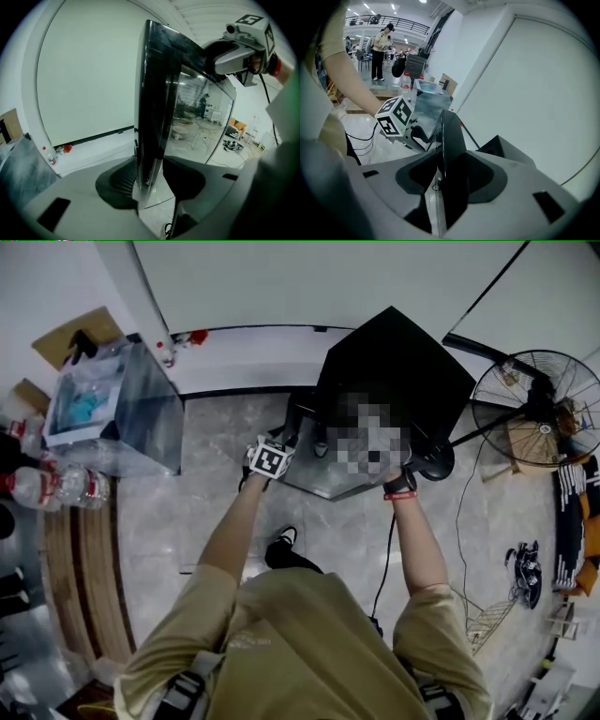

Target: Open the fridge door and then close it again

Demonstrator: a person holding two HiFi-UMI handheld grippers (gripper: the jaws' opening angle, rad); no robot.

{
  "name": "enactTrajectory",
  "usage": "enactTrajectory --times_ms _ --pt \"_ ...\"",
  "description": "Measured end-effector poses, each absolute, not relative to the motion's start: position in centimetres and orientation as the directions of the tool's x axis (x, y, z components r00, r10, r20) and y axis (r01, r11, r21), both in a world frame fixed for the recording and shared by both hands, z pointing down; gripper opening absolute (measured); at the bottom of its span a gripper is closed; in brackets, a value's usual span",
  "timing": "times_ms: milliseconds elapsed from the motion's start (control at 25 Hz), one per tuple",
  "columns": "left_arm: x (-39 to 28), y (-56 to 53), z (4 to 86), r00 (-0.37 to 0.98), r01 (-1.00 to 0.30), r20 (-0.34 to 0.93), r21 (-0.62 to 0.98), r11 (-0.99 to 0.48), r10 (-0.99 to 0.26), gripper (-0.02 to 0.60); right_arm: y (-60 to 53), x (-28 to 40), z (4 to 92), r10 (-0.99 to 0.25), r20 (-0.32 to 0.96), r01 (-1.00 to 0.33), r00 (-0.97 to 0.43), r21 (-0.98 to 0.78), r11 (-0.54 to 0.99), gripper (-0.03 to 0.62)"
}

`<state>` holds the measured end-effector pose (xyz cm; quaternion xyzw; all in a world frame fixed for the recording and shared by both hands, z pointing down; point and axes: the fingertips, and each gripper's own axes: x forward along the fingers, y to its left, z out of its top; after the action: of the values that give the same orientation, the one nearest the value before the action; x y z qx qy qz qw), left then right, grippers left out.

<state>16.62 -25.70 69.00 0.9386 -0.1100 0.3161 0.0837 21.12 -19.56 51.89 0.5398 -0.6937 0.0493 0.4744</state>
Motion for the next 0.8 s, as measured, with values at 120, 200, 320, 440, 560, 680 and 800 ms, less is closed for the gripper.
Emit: enactTrajectory --times_ms 120,200,320,440,560,680,800 --pt "15.5 -25.1 69.0 0.777 -0.290 0.602 0.084 -0.953 -0.183 0.179 -19.1 20.1 51.9 -0.702 0.712 -0.782 0.023 0.450 0.430 0.204" --pt "14.7 -24.4 68.9 0.770 -0.314 0.607 0.087 -0.945 -0.199 0.179 -18.7 19.5 51.8 -0.703 0.711 -0.772 0.015 0.455 0.444 0.204" --pt "13.5 -23.3 69.2 0.752 -0.351 0.616 0.072 -0.934 -0.235 0.177 -17.6 18.8 51.9 -0.700 0.714 -0.757 0.000 0.457 0.467 0.204" --pt "13.0 -22.3 69.1 0.751 -0.377 0.604 0.061 -0.924 -0.266 0.176 -16.7 18.2 51.9 -0.708 0.707 -0.744 -0.016 0.464 0.480 0.204" --pt "11.8 -21.4 69.0 0.737 -0.412 0.610 0.066 -0.909 -0.289 0.176 -16.1 17.4 51.8 -0.709 0.705 -0.733 -0.033 0.465 0.496 0.204" --pt "10.5 -20.3 68.8 0.727 -0.440 0.610 0.061 -0.896 -0.316 0.176 -15.4 16.2 51.8 -0.685 0.726 -0.714 -0.052 0.452 0.534 0.204" --pt "9.5 -19.0 68.9 0.716 -0.471 0.611 0.066 -0.880 -0.337 0.175 -14.5 15.4 52.0 -0.665 0.743 -0.697 -0.074 0.438 0.567 0.204"
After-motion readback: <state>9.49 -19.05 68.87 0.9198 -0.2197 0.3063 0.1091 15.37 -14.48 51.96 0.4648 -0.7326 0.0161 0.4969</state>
